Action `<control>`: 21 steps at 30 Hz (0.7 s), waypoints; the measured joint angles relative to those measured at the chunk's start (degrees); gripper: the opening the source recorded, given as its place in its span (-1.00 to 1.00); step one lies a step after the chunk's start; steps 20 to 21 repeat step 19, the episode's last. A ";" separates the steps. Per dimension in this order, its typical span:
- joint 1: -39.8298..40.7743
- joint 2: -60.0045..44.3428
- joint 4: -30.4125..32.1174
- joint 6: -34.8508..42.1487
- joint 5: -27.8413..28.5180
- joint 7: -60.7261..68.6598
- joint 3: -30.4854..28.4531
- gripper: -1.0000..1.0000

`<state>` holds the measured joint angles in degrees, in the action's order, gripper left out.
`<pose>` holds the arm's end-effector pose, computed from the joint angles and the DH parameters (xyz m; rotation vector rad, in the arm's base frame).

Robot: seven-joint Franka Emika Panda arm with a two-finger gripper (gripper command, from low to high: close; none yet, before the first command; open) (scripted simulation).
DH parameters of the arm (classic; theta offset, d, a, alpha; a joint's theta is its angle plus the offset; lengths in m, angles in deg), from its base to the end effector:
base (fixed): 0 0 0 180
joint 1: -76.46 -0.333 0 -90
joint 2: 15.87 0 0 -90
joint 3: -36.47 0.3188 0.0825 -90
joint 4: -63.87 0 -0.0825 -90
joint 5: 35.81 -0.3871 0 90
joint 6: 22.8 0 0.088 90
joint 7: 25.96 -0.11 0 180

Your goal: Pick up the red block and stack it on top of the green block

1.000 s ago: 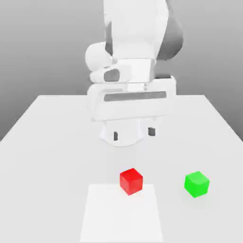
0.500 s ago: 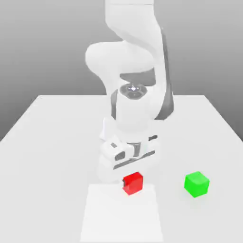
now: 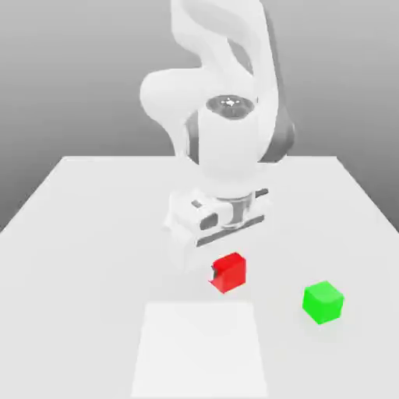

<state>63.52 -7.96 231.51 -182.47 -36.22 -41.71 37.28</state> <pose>0.3277 0.0796 0.2155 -3.1407 0.0656 0.0018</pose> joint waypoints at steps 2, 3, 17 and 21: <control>-2.66 -0.25 -1.67 1.41 -0.64 1.40 1.77 -1.00; -3.97 -0.40 -2.51 2.09 -0.89 2.04 2.68 -1.00; -13.55 -14.24 -9.48 -4.64 4.21 2.12 8.17 1.00; -13.55 -14.24 -9.48 -4.64 4.21 2.12 8.17 1.00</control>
